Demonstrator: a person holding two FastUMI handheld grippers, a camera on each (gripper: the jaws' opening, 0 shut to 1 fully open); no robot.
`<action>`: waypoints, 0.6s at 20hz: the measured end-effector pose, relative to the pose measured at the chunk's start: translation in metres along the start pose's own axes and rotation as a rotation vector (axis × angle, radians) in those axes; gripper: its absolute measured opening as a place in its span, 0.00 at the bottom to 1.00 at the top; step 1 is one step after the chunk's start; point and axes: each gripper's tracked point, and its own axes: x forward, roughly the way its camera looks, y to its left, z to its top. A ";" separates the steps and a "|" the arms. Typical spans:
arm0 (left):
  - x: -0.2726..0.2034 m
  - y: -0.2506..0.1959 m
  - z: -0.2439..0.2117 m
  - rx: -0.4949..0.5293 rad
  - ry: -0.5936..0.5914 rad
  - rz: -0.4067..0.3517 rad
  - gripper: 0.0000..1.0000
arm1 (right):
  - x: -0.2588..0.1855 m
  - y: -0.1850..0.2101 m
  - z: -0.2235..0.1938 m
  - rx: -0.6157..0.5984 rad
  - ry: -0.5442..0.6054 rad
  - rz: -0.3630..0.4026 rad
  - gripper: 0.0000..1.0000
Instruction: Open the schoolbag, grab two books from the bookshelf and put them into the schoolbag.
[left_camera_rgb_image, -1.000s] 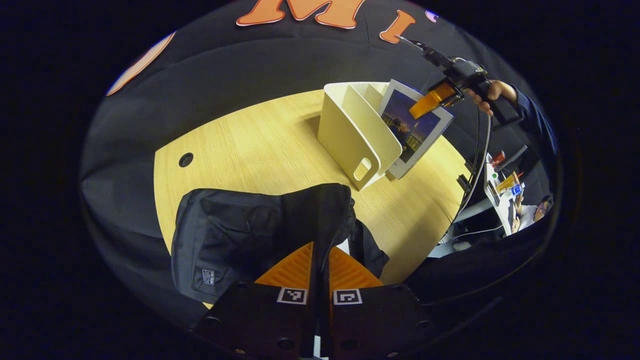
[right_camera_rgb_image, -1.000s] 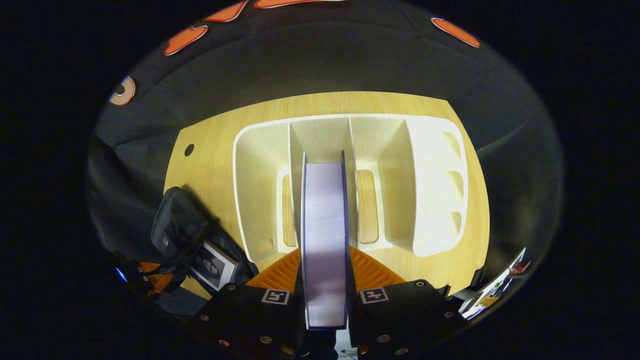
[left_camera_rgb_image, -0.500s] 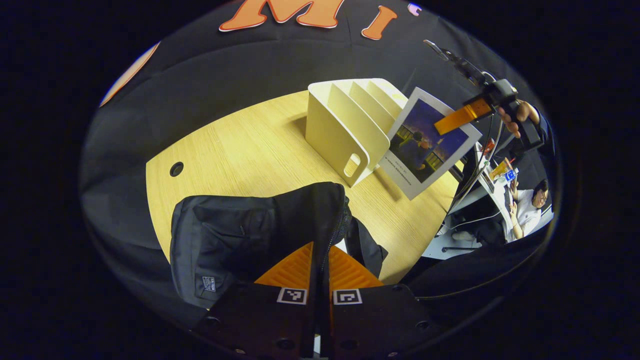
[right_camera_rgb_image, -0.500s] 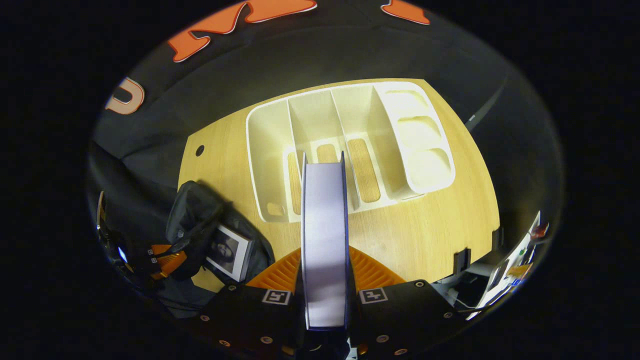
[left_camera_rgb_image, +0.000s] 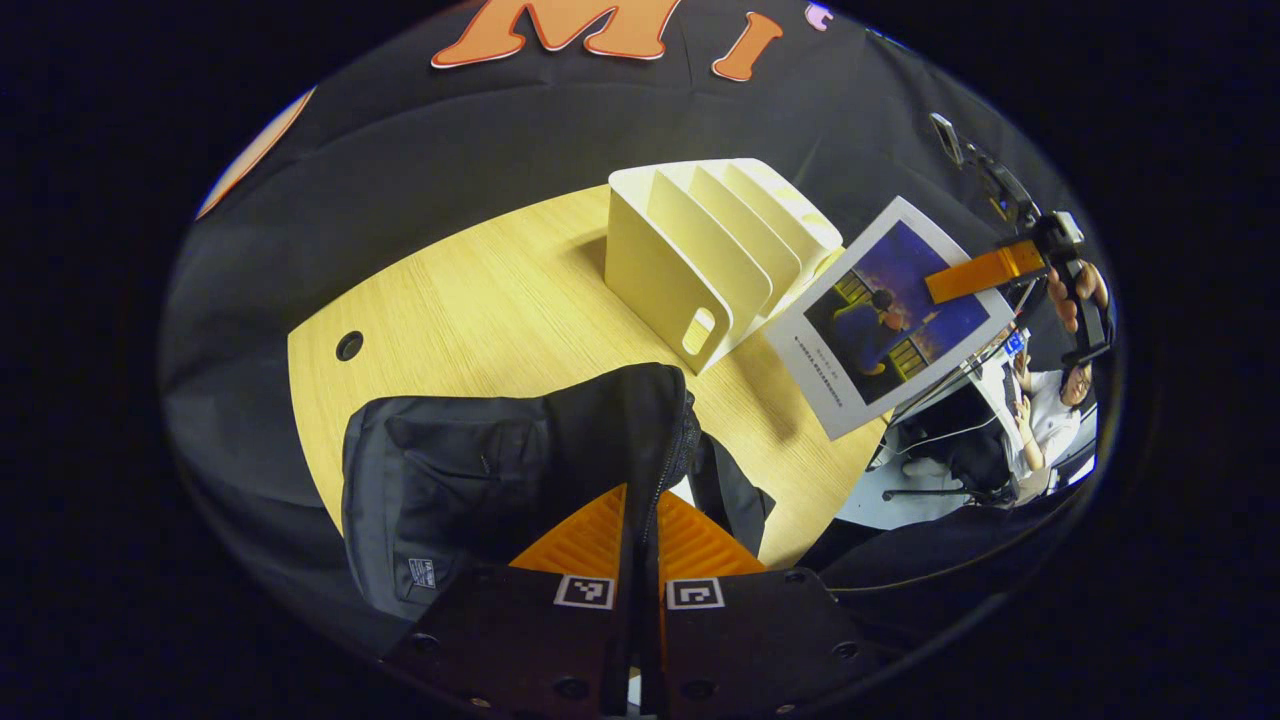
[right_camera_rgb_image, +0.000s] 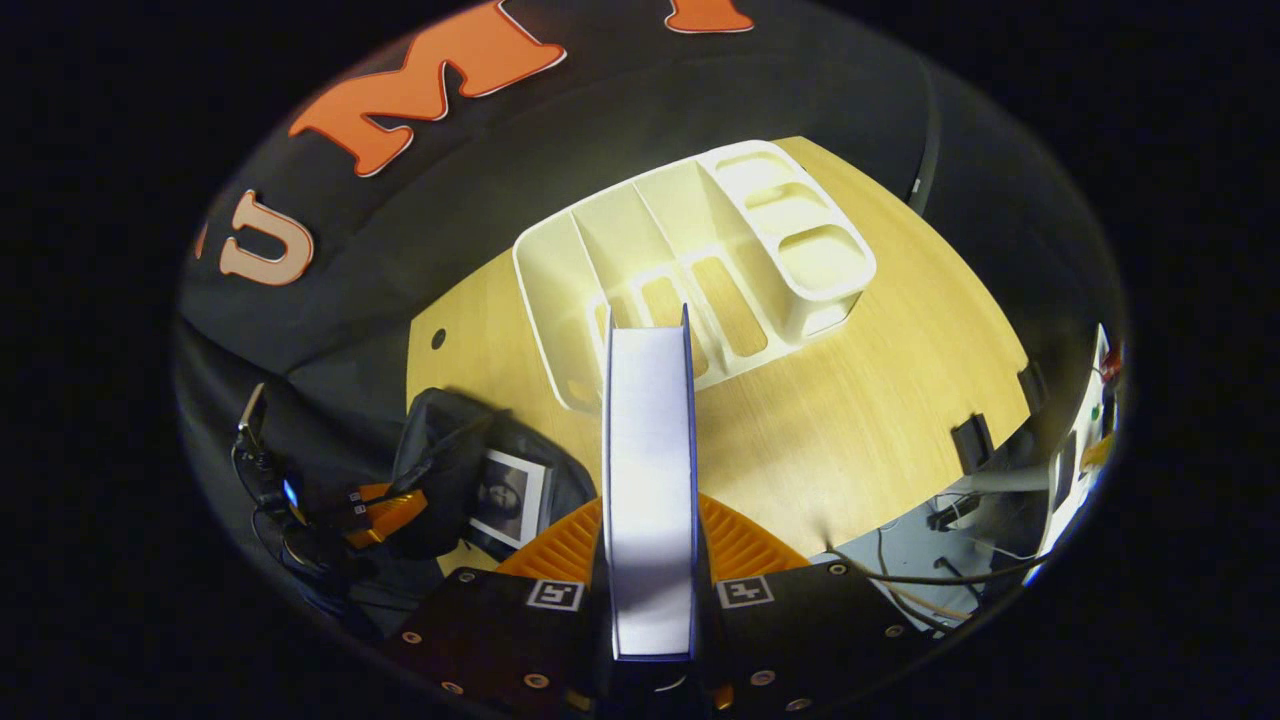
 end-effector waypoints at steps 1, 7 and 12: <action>0.000 -0.001 0.000 0.000 -0.001 -0.001 0.05 | -0.002 0.003 -0.005 0.018 -0.004 0.026 0.34; -0.007 0.006 0.005 0.007 -0.006 0.009 0.05 | 0.001 0.035 -0.029 0.107 -0.050 0.207 0.33; -0.013 0.010 0.014 0.003 -0.020 0.021 0.05 | 0.016 0.063 -0.051 0.121 -0.039 0.300 0.33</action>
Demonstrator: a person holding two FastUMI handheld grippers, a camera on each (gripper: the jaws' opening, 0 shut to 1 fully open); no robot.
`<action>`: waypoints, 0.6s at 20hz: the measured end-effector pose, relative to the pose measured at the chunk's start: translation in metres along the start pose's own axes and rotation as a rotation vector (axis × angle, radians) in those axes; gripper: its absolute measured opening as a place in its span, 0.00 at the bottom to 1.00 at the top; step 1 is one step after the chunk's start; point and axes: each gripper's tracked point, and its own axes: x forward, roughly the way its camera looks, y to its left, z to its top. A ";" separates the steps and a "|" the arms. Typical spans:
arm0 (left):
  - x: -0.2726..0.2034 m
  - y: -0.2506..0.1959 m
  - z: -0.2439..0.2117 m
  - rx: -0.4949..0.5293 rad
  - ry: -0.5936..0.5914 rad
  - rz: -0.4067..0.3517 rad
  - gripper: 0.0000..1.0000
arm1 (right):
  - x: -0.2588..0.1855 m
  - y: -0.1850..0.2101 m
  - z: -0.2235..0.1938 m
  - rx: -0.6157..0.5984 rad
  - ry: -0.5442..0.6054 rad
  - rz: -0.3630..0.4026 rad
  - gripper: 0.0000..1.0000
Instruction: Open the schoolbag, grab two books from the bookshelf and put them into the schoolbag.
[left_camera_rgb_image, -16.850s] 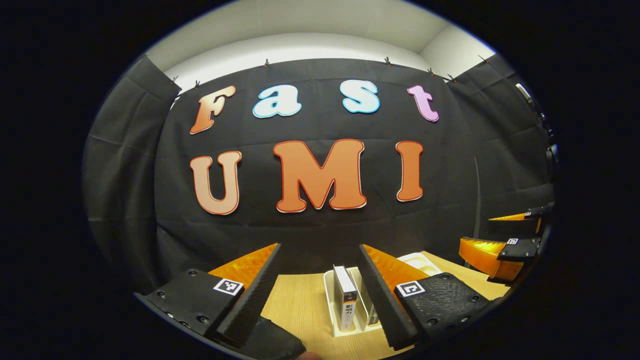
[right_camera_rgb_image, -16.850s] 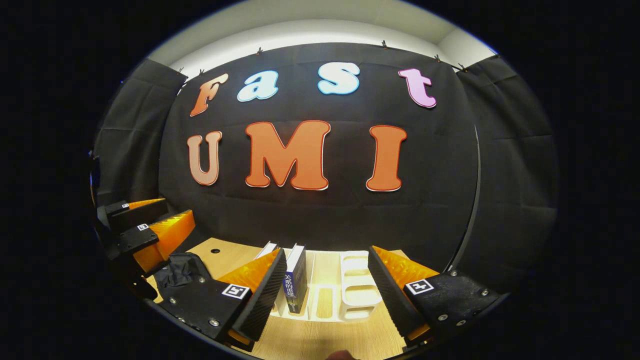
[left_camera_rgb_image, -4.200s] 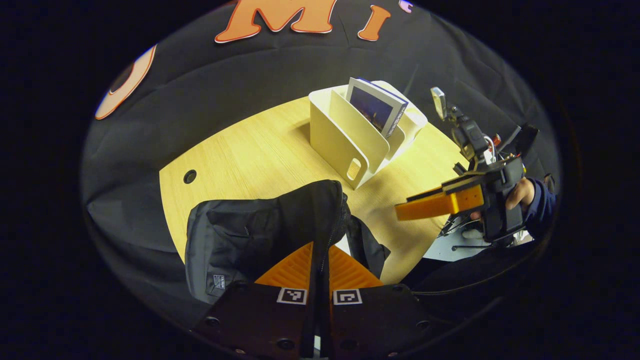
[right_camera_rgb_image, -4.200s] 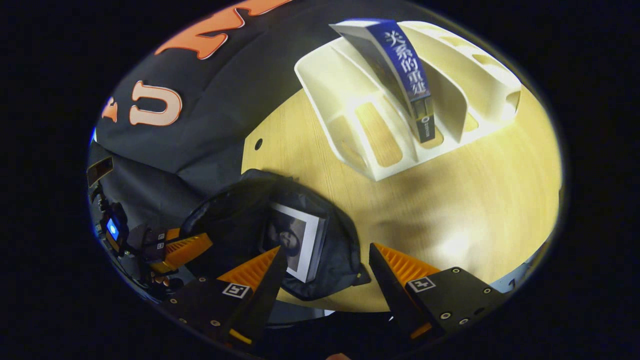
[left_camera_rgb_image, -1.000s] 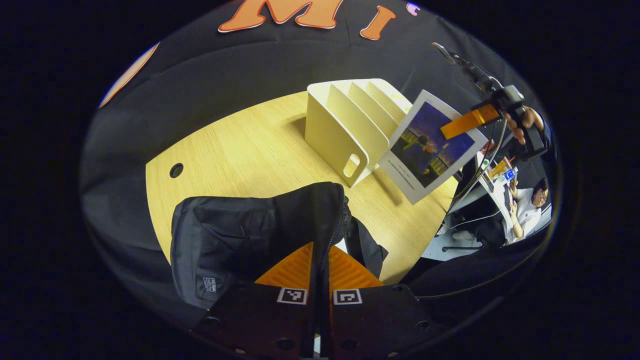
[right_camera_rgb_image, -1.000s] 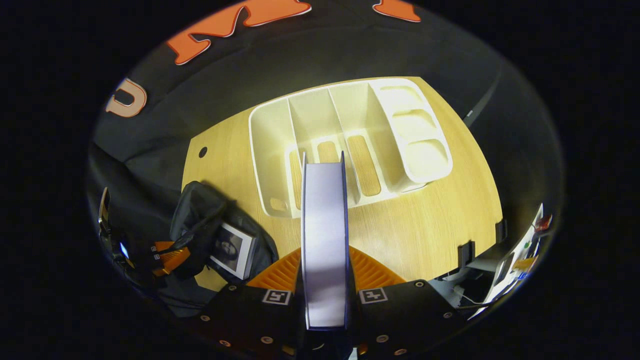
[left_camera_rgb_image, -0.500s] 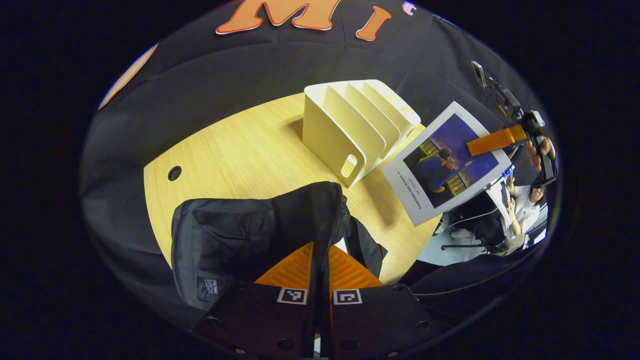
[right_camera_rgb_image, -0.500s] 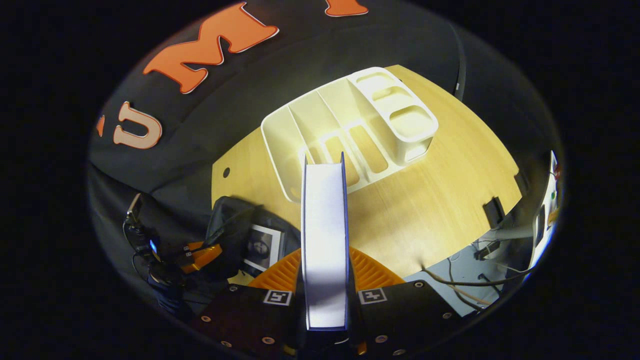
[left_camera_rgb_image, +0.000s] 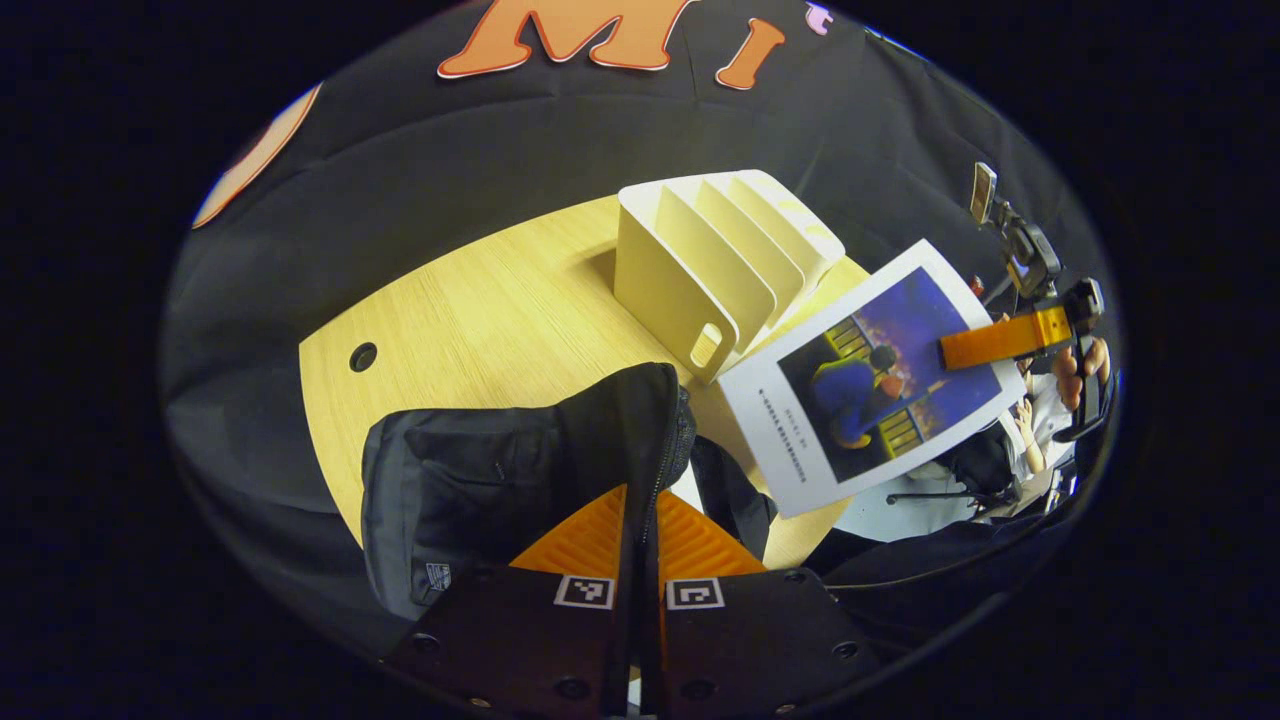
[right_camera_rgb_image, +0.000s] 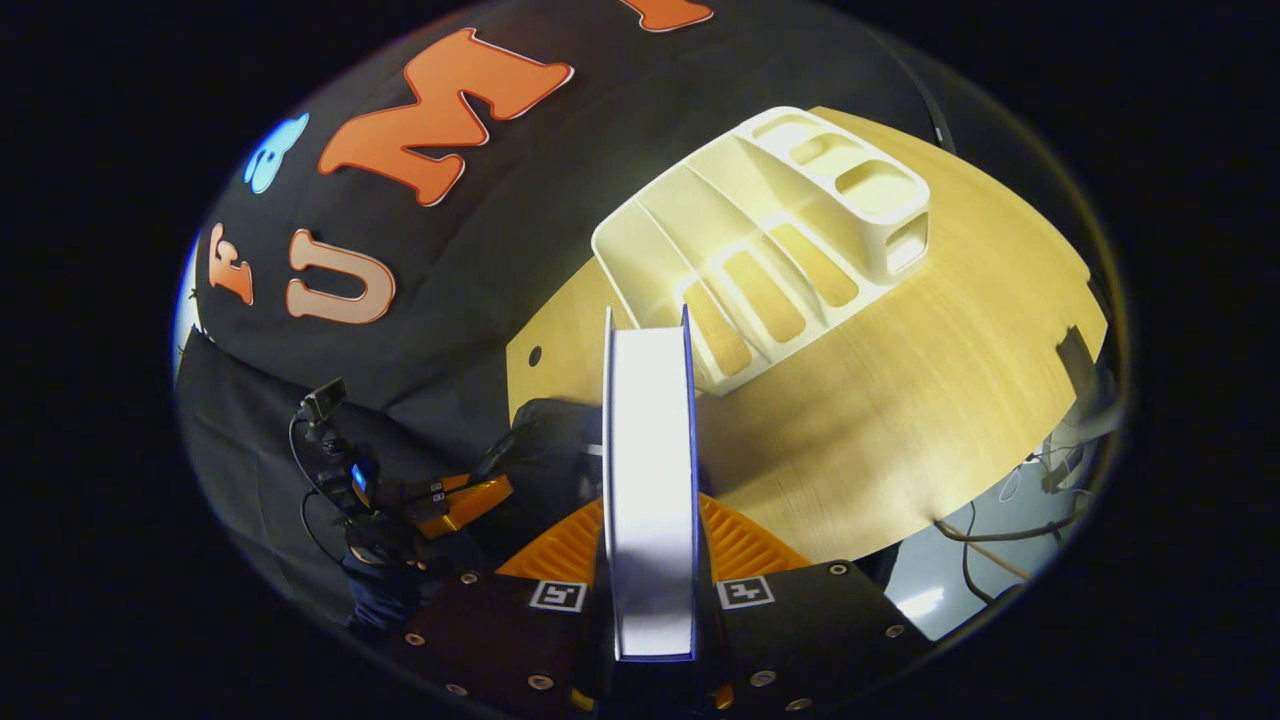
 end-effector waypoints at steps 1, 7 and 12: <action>-0.001 0.001 0.002 0.002 -0.004 0.004 0.05 | 0.005 0.003 -0.004 0.004 0.003 0.017 0.33; -0.010 0.002 0.012 -0.016 -0.031 0.014 0.05 | 0.041 0.028 -0.023 0.029 0.018 0.119 0.33; -0.018 0.000 0.016 -0.031 -0.051 0.023 0.05 | 0.082 0.047 -0.034 0.060 0.024 0.177 0.33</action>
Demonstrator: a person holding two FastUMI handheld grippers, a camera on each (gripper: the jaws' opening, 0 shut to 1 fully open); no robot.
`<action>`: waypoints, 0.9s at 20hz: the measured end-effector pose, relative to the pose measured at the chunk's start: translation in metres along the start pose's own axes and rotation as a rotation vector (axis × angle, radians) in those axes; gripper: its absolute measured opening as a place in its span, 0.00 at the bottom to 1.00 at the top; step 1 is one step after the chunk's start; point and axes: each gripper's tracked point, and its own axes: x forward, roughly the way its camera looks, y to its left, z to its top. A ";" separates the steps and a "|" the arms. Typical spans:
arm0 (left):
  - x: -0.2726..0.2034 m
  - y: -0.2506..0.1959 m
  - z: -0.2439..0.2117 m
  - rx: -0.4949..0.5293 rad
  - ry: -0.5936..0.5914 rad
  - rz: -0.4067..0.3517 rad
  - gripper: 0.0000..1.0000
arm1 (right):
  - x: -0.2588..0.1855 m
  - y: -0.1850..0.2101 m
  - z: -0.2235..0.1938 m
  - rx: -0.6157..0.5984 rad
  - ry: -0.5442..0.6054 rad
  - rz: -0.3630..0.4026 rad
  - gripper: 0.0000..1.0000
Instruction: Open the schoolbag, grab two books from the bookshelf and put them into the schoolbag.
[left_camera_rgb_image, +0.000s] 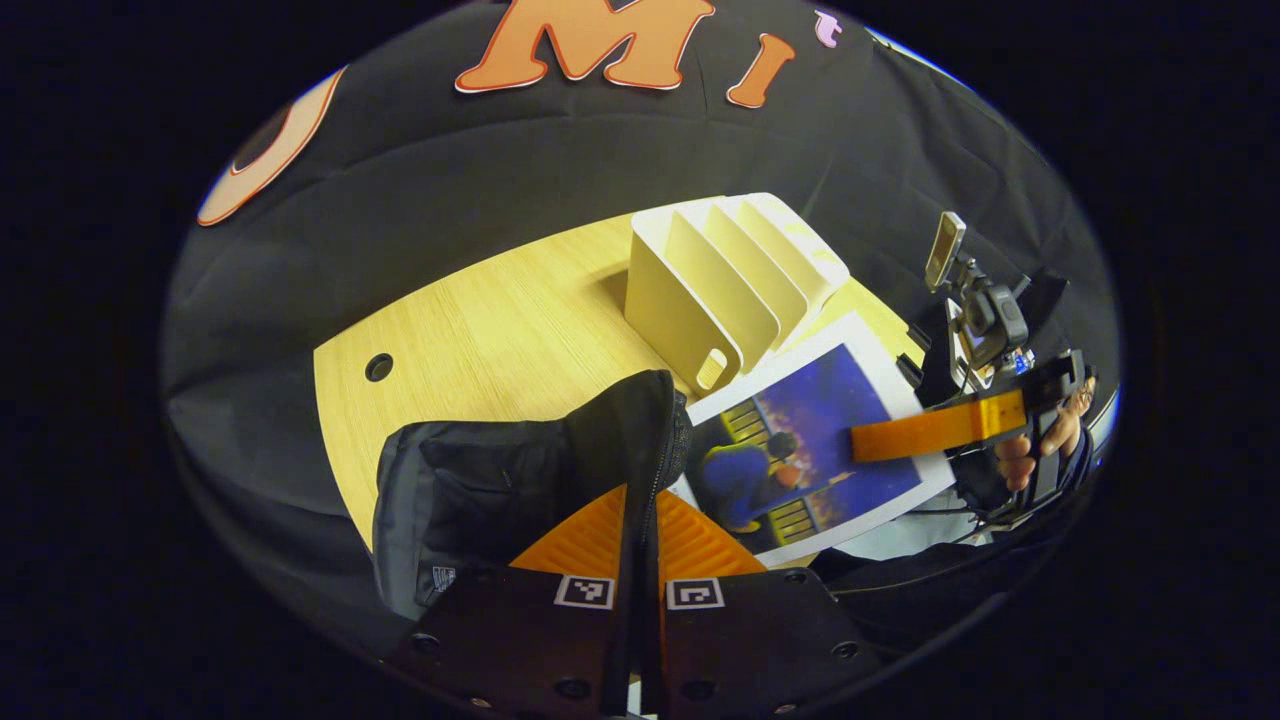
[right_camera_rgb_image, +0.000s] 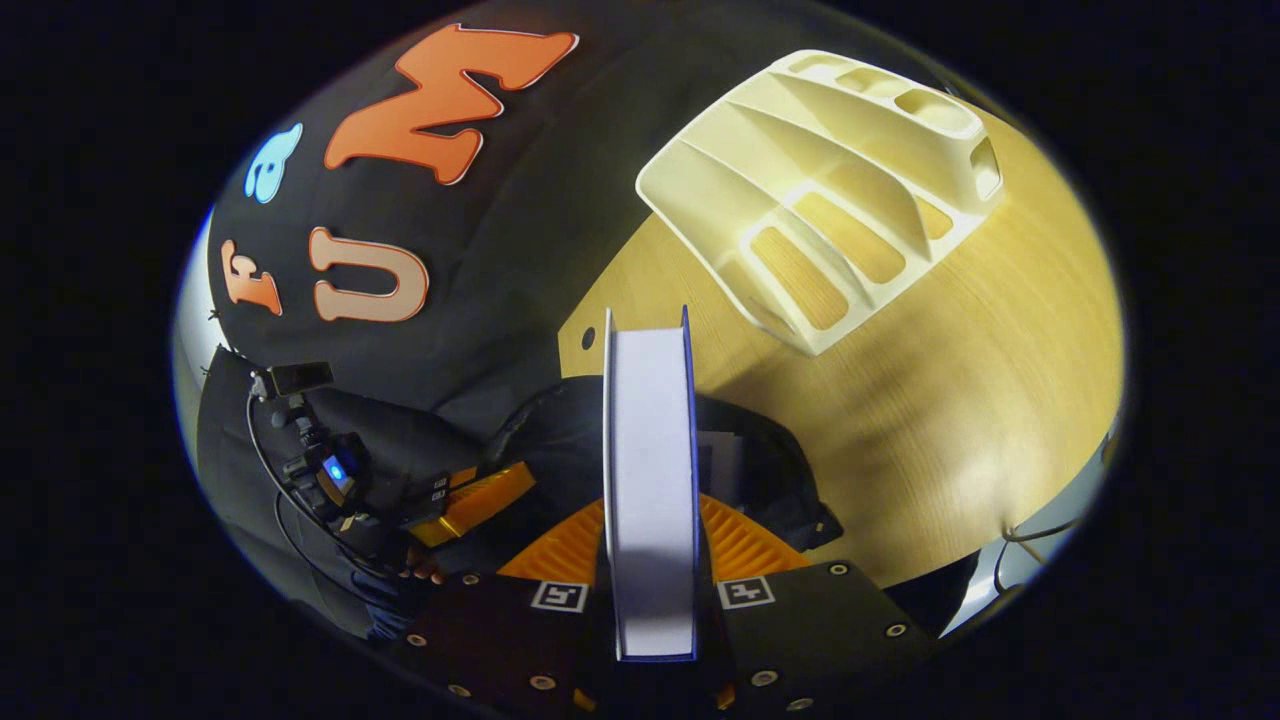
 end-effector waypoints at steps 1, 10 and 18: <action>-0.001 0.000 -0.001 -0.004 -0.001 0.002 0.05 | 0.009 0.003 -0.003 0.006 0.011 0.010 0.33; -0.003 -0.012 0.009 -0.008 -0.033 -0.020 0.05 | 0.071 0.007 -0.026 0.079 -0.009 0.106 0.33; -0.003 -0.034 0.008 -0.009 -0.046 -0.058 0.05 | 0.120 0.016 -0.041 0.113 0.007 0.183 0.33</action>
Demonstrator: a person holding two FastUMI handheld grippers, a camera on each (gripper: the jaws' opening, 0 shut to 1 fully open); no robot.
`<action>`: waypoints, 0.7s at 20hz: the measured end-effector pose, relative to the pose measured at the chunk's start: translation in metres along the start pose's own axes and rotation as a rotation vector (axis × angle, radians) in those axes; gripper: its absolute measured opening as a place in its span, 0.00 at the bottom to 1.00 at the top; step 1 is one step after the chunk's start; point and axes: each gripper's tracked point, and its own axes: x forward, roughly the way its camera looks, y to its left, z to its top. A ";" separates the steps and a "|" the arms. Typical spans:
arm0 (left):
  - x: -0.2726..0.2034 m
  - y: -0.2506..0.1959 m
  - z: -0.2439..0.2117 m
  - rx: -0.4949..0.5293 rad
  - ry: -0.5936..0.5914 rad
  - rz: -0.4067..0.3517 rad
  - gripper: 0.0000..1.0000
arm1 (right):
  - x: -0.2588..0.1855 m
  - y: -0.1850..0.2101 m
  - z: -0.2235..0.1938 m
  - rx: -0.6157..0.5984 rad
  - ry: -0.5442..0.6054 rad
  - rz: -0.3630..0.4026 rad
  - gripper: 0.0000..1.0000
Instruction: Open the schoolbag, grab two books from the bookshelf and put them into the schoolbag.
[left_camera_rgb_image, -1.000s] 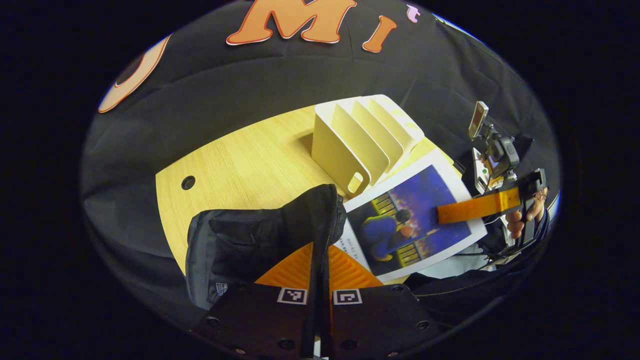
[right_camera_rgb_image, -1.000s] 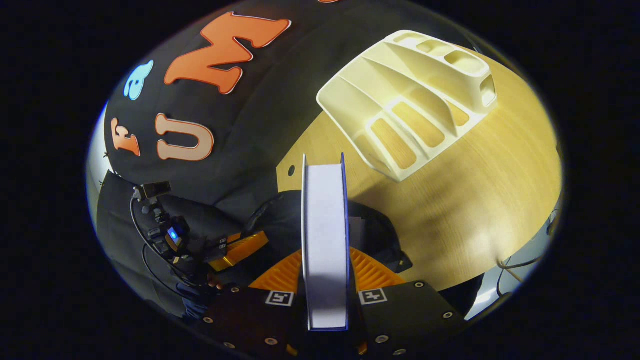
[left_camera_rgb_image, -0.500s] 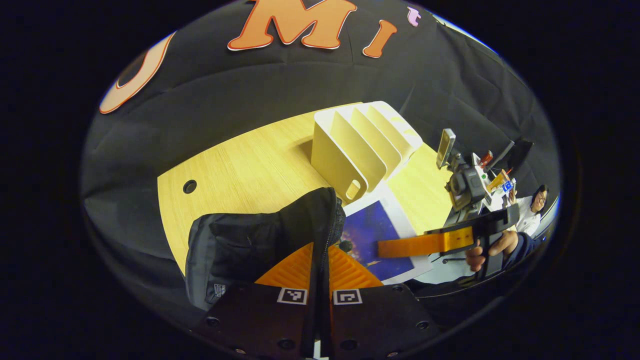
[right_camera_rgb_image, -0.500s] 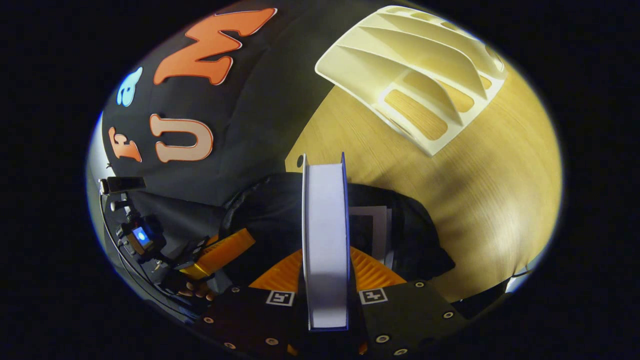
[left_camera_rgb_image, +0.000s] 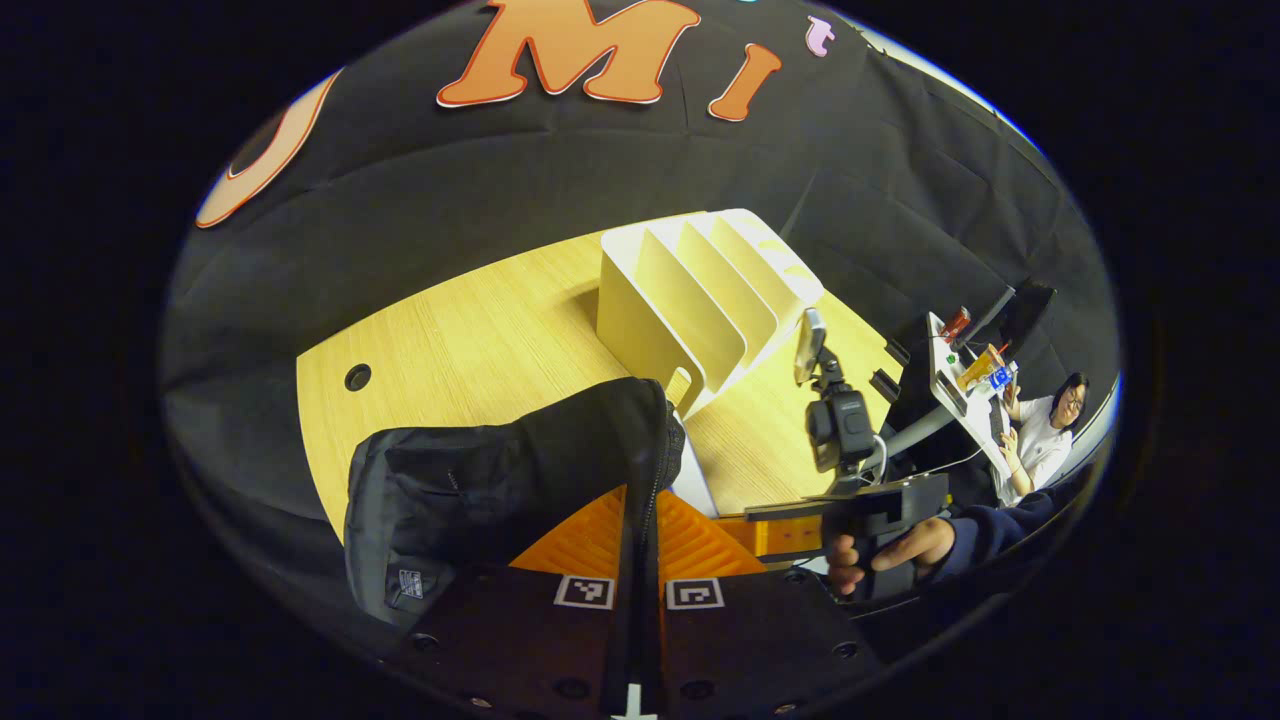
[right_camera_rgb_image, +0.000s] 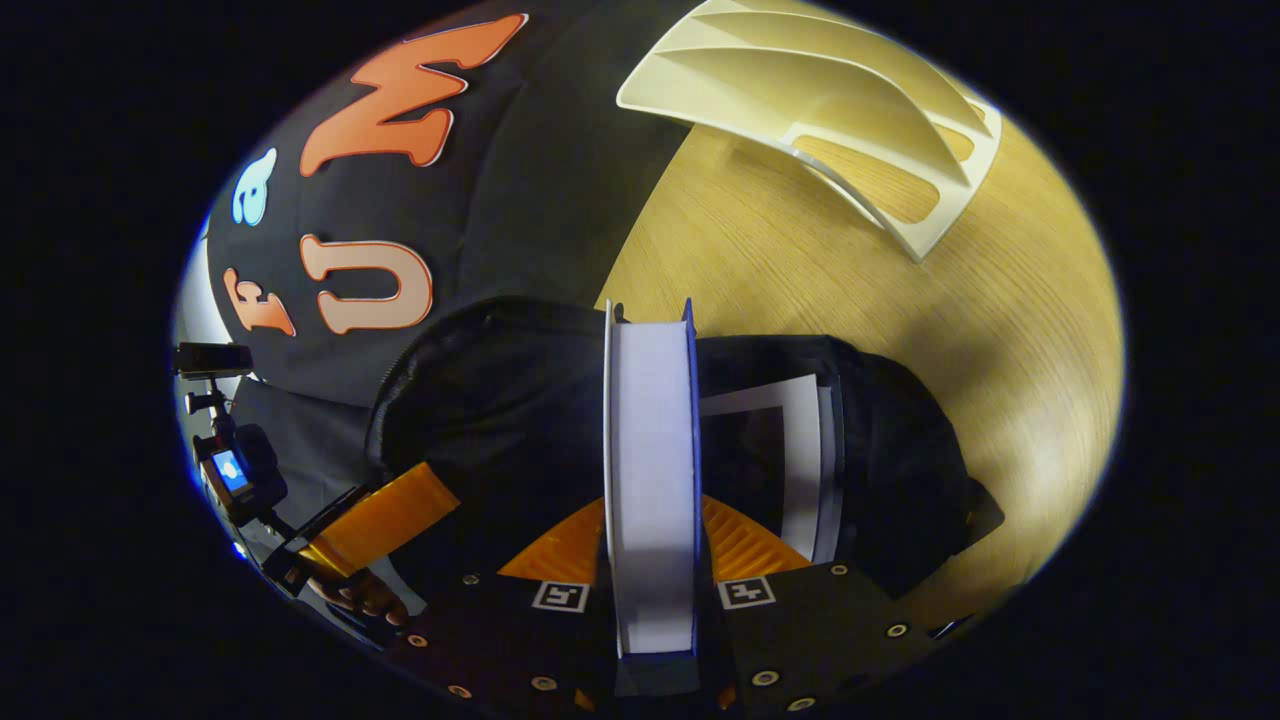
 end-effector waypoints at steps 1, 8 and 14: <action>0.001 -0.002 -0.001 -0.005 -0.002 -0.005 0.05 | 0.003 0.000 -0.003 -0.002 0.008 0.003 0.32; -0.005 0.002 -0.006 -0.055 -0.031 0.026 0.05 | 0.019 -0.020 -0.014 -0.069 0.092 -0.107 0.47; 0.004 0.001 -0.016 -0.102 -0.034 0.089 0.05 | -0.028 -0.047 0.006 -0.261 0.132 -0.243 0.98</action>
